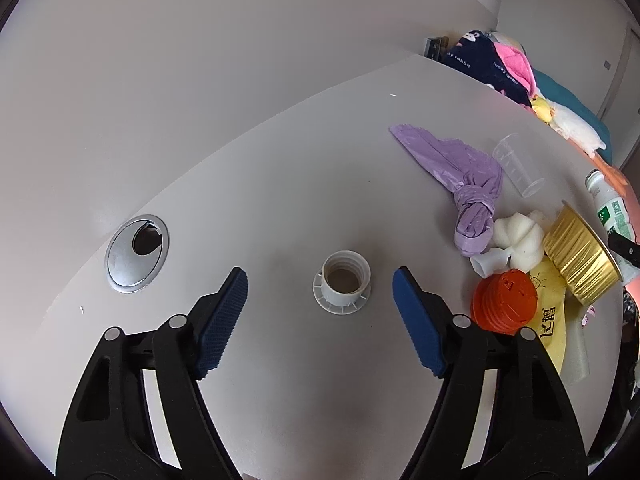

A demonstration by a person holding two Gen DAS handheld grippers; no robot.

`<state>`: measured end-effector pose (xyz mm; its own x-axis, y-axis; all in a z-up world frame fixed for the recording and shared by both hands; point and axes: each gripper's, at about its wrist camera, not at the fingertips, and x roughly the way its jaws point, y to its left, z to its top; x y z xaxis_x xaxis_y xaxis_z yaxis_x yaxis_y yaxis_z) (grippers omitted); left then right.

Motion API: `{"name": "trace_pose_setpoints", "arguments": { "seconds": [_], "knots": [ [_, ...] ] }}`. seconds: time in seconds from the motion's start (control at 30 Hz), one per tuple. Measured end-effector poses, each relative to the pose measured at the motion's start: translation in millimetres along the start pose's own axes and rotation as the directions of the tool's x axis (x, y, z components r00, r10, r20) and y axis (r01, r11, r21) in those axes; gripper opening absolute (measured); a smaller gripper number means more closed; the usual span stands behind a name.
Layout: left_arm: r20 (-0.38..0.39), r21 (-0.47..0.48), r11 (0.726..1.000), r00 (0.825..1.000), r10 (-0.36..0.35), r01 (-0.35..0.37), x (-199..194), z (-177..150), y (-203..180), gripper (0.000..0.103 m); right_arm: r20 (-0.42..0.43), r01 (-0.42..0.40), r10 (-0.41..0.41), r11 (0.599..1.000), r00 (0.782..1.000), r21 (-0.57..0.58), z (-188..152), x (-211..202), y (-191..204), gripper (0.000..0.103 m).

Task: Collect trash
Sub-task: 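Close the left tool around the small white cap, then carry the bottle and cap over the black trash bag and open both tools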

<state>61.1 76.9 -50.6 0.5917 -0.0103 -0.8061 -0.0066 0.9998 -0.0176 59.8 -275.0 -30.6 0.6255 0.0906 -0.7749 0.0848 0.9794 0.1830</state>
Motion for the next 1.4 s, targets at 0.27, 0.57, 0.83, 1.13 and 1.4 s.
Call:
{"name": "trace_pose_setpoints", "arguments": {
  "seconds": [0.27, 0.57, 0.83, 1.13, 1.4],
  "knots": [
    [-0.024, 0.007, 1.000, 1.000, 0.000, 0.000, 6.4, -3.2, -2.1, 0.030, 0.004, 0.000, 0.000, 1.000, 1.000, 0.001, 0.5, -0.3, -0.7, 0.062],
    [0.045, 0.077, 0.996, 0.998, -0.037, 0.033, -27.1, 5.4, -35.4, 0.030, 0.035, -0.017, 0.016, 1.000, 0.999, 0.016, -4.2, -22.5, -12.2, 0.063],
    [0.081, 0.148, 0.984, 0.990, -0.114, 0.101, -53.4, 12.4, -82.7, 0.030, 0.068, -0.005, 0.003, 1.000, 0.998, 0.028, -13.9, -51.4, -29.8, 0.062],
    [0.071, 0.251, 0.948, 0.973, -0.221, 0.197, -64.0, 8.8, -149.9, 0.030, 0.098, 0.016, -0.020, 0.999, 0.995, 0.047, -29.0, -85.9, -51.3, 0.062],
    [0.062, 0.327, 0.910, 0.956, -0.288, 0.253, -76.0, -2.5, -196.9, 0.030, 0.127, 0.050, -0.058, 0.996, 0.990, 0.068, -41.6, -113.6, -70.5, 0.063]
  ]
}}
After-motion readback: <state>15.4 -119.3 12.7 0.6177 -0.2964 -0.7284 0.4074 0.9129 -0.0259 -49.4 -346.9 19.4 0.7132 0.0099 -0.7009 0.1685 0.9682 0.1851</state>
